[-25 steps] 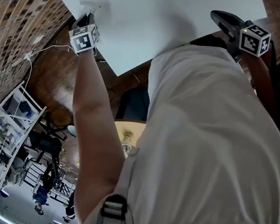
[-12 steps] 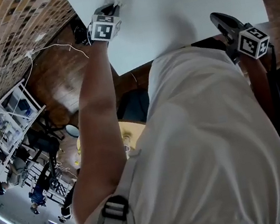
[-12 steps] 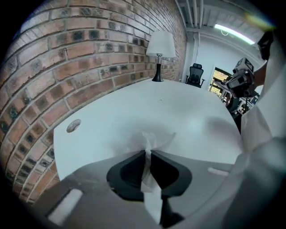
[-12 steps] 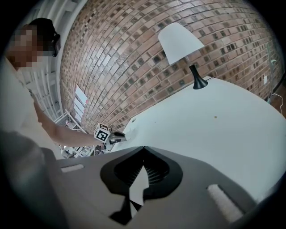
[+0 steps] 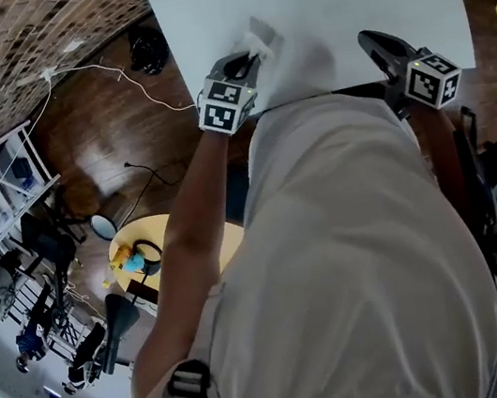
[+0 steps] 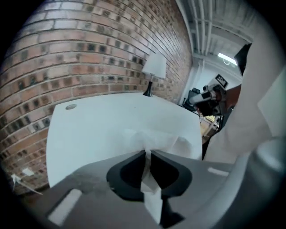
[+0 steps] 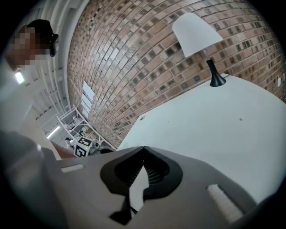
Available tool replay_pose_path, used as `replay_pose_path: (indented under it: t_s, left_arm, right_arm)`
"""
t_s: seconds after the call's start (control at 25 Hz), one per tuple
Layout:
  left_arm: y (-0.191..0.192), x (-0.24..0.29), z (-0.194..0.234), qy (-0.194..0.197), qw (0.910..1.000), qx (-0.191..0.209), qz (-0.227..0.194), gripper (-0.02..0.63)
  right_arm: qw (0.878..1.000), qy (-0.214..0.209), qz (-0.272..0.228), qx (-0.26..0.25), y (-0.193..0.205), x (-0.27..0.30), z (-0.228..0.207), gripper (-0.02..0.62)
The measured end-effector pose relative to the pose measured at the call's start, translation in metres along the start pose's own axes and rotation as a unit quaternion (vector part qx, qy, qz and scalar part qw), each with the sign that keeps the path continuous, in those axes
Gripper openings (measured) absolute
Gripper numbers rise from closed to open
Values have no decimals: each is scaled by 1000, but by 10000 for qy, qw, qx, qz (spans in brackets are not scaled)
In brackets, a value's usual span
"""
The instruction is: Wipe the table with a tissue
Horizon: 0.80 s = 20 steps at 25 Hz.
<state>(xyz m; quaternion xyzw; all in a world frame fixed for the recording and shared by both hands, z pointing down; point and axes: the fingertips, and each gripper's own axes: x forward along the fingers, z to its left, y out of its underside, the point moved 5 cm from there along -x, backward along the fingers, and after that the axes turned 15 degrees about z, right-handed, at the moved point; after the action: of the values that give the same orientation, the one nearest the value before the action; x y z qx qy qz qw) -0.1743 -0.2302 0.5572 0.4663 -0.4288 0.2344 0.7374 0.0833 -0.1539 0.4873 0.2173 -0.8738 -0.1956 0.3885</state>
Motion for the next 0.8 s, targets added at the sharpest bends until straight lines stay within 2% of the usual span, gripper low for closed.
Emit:
replay_pose_path:
  t_s: [0.12, 0.2, 0.32, 0.44, 0.64, 0.8]
  left_arm:
    - [19, -25, -8, -345, 9959, -742, -377, 32]
    - [32, -37, -9, -565, 9885, -1268, -597, 32]
    - [46, -48, -6, -785, 9783, -1735, -819, 34]
    - [44, -50, -12, -680, 9761, -1835, -946, 34]
    - [24, -46, -12, -607, 9798, -1570, -1075, 34]
    - [6, -39, -11, -547, 9825, -1479, -993, 34]
  right_arm:
    - [9999, -63, 83, -93, -1, 13, 8, 6]
    - [9997, -108, 136, -170, -1, 21, 14, 6]
    - [9993, -143, 215, -283, -1, 32, 25, 6]
    - [9990, -51, 263, -359, 2, 33, 32, 6]
    - [9991, 45, 146, -395, 5, 25, 28, 6]
    - [9982, 114, 297, -513, 13, 22, 14, 6]
